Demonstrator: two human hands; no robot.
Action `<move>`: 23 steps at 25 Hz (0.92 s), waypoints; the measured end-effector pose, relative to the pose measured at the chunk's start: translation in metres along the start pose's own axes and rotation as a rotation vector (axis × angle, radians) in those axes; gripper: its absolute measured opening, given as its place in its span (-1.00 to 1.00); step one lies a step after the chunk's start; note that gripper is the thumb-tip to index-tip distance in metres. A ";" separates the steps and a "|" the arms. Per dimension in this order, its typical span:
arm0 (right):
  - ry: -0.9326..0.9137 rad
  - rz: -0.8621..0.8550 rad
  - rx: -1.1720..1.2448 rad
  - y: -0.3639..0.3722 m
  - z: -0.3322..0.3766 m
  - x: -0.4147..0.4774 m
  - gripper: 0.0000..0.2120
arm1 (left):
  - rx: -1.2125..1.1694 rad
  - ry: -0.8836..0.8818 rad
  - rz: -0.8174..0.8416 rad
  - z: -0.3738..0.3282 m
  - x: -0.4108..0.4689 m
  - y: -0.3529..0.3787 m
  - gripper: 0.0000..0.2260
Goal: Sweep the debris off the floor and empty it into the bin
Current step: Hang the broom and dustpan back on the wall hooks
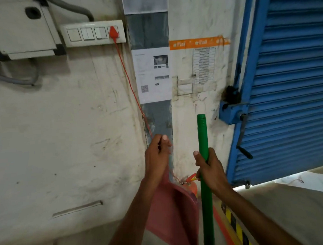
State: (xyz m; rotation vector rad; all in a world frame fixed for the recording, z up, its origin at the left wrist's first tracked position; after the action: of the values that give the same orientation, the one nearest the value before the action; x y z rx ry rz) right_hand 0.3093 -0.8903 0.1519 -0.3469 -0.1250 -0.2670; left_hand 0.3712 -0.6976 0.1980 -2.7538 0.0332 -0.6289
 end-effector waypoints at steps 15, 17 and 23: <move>-0.356 -0.157 -0.149 -0.084 0.107 0.293 -0.59 | 0.267 0.289 0.063 -0.093 0.260 0.044 -0.81; -0.319 -0.156 -0.099 -0.094 0.116 0.327 -0.45 | 0.266 0.317 0.092 -0.100 0.293 0.055 -0.82; -0.377 -0.046 -0.038 -0.110 0.129 0.396 -0.60 | 0.251 0.351 0.099 -0.119 0.362 0.083 -0.85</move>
State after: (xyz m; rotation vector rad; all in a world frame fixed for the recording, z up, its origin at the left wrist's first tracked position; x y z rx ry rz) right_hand 0.6482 -1.0384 0.3729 -0.4303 -0.5002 -0.2472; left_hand 0.6515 -0.8449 0.4257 -2.3584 0.1574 -1.0057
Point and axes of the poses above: each hand's wrist, its own x-axis towards the middle knuckle, its own y-axis out of the palm, z = x × y, the point moved 8 cm from there along x, towards the middle knuckle, and after that the axes turned 8 degrees about z, right-handed, at the moved point
